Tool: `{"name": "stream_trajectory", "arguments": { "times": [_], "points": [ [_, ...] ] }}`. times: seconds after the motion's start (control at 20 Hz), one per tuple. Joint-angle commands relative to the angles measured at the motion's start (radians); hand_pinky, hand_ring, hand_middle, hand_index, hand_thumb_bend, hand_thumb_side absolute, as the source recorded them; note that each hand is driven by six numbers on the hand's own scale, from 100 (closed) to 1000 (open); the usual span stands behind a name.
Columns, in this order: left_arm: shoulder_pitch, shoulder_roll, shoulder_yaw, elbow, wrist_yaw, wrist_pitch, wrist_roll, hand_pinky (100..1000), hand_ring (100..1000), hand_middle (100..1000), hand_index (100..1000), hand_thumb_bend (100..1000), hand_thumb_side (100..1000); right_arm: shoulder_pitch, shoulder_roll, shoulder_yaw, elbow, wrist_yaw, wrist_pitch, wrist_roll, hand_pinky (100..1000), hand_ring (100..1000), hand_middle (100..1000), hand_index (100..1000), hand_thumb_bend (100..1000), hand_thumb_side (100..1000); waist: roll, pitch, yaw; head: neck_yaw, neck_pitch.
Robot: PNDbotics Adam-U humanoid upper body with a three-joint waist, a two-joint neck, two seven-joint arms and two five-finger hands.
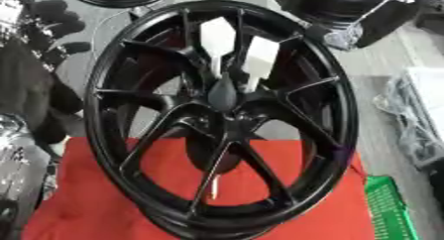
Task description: Pull the pin out of the wheel hub.
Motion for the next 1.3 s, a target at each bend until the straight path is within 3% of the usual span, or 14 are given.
{"name": "stream_trajectory", "arguments": {
  "times": [0.05,0.45,0.5,0.55,0.95,1.3],
  "points": [
    [-0.01,0.022,-0.001,-0.011,0.001,-0.002,-0.003,685,748,619,698,128,739,-0.025,-0.005,-0.018,0.013,0.012,-0.03,0.012,851,810,791,834,100,429,0.005,-0.024,0.0,-0.002,-0.01],
    [-0.012,0.019,-0.004,-0.011,0.002,0.0,-0.006,685,748,620,698,128,739,-0.044,0.035,-0.005,0.047,0.041,-0.082,0.041,855,817,794,835,100,467,0.005,-0.023,0.005,-0.007,-0.01],
    [-0.013,0.018,-0.004,-0.011,0.002,0.0,-0.006,685,748,620,698,128,738,-0.05,0.041,-0.005,0.047,0.049,-0.095,0.042,861,823,794,838,225,517,0.005,-0.023,0.006,-0.008,-0.011],
    [-0.013,0.017,-0.003,-0.012,0.003,-0.001,-0.006,685,749,620,698,129,738,-0.055,0.045,-0.006,0.04,0.06,-0.11,0.04,863,825,794,840,242,537,0.005,-0.022,0.007,-0.007,-0.012],
    [-0.017,0.014,-0.005,-0.013,0.003,0.001,-0.006,684,748,620,697,129,742,-0.05,0.055,-0.008,0.062,0.138,-0.247,0.037,870,829,800,852,317,580,0.008,-0.013,0.014,-0.006,-0.014],
    [-0.019,0.013,-0.005,-0.013,0.002,0.002,-0.006,684,749,620,697,129,743,-0.054,0.065,-0.015,0.09,0.164,-0.316,0.039,872,831,798,851,339,606,0.009,-0.008,0.018,-0.012,-0.015]
  ]
}}
